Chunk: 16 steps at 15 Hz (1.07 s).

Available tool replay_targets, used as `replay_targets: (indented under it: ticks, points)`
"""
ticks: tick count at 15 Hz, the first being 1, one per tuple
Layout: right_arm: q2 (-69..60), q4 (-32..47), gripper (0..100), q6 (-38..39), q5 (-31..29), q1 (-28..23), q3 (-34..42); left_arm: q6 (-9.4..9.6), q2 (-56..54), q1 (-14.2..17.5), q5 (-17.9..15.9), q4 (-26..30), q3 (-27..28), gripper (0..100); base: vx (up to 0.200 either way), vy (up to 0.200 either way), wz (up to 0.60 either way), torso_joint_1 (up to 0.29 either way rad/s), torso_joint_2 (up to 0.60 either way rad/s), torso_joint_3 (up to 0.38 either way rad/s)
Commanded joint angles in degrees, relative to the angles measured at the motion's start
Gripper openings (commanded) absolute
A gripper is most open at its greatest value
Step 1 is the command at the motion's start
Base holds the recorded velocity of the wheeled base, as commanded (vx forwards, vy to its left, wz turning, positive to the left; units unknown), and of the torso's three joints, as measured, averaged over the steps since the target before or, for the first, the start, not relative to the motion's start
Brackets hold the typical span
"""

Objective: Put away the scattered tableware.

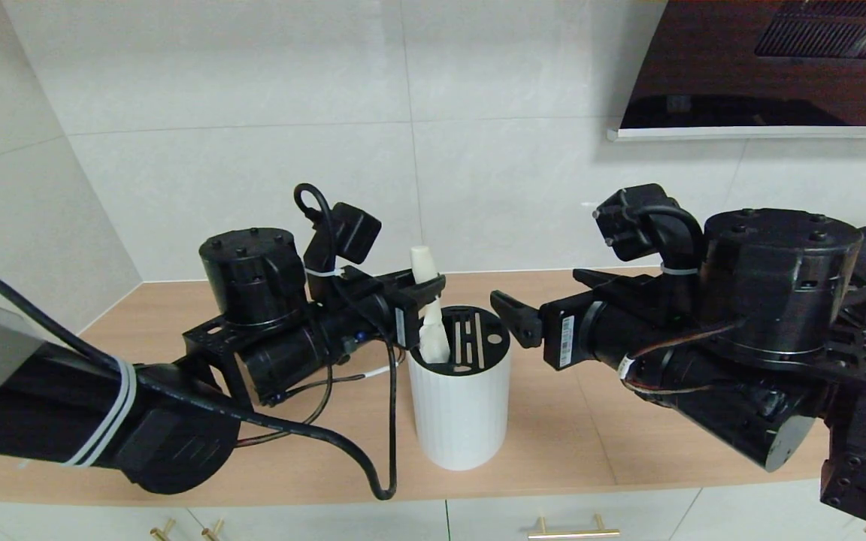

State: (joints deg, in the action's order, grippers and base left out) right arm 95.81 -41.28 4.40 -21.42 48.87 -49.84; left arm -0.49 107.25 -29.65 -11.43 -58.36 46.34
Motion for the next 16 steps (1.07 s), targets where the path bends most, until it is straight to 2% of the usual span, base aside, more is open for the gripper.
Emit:
replay_targets:
  ticks: [1, 4, 13, 14, 16]
  points:
    - [0.17, -0.03, 100, -0.01, -0.03, 0.00, 0.00, 0.05, 3.93, -0.15, 0.54, -2.11, 0.07, 0, 0.000, 0.000, 0.00, 0.000, 0.00, 0.000]
    - [0.08, -0.03, 100, -0.01, -0.03, 0.08, 0.00, 0.58, 6.83, -0.32, 1.85, -4.13, 0.33, 0, 0.000, 0.000, 0.00, 0.000, 0.00, 0.000]
    - [0.08, -0.03, 100, -0.01, -0.03, 0.08, 0.00, 0.75, 7.44, -0.67, 2.29, -4.13, 0.33, 0, 0.000, 0.000, 0.00, 0.000, 0.00, 0.000]
    - [0.08, -0.03, 100, -0.01, -0.03, 0.08, 0.00, 0.58, 7.27, -0.76, 3.09, -4.40, 0.51, 100, 0.000, 0.000, 0.00, 0.000, 0.00, 0.000]
    - [0.08, -0.03, 100, -0.01, -0.03, 0.00, 0.00, 0.40, 7.27, -1.03, 3.79, -5.98, 0.69, 100, 0.000, 0.000, 0.00, 0.000, 0.00, 0.000]
